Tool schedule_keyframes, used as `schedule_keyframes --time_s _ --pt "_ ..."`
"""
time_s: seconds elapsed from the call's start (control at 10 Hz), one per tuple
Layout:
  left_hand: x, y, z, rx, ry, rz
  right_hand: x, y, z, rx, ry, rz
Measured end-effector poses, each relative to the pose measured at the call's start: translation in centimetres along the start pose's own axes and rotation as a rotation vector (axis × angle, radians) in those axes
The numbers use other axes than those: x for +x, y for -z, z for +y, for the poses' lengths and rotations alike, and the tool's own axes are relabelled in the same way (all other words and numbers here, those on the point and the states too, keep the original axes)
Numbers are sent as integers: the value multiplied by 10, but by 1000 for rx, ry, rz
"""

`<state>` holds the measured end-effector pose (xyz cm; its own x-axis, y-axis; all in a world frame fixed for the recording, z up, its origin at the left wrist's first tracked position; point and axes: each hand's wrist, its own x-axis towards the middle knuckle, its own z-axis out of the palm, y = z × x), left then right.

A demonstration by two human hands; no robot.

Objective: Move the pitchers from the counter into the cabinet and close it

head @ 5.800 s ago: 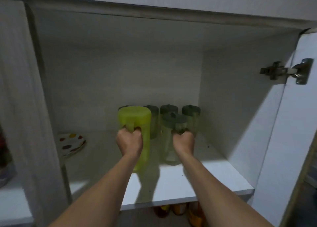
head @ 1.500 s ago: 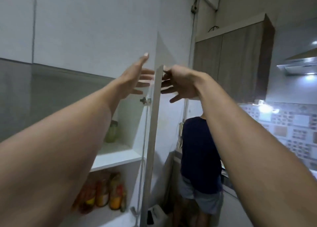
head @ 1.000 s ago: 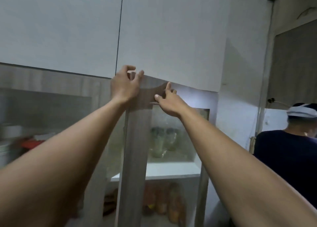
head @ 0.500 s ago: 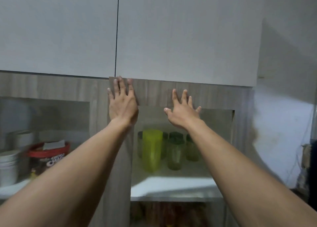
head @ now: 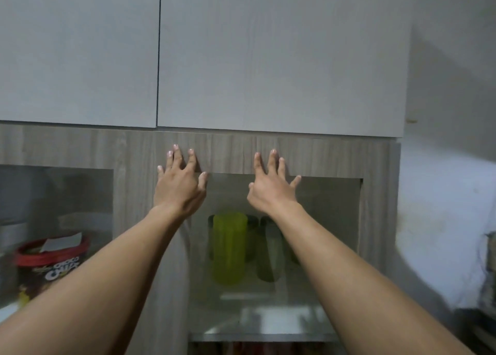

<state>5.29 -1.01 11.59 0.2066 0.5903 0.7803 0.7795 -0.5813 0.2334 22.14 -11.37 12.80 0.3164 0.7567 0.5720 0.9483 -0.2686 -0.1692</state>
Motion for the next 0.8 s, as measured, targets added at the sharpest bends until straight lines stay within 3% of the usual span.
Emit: schedule_keyframes --time_s 0.3,0.6,0.8 --pt "2 5 -9 -18 -26 -70 0 24 5 95 -64 -162" --pt "-8 9 -22 -48 -36 -188 -13 24 11 196 -168 -211" --pt "-40 2 -29 -187 -52 -215 -68 46 3 495 -53 -157"
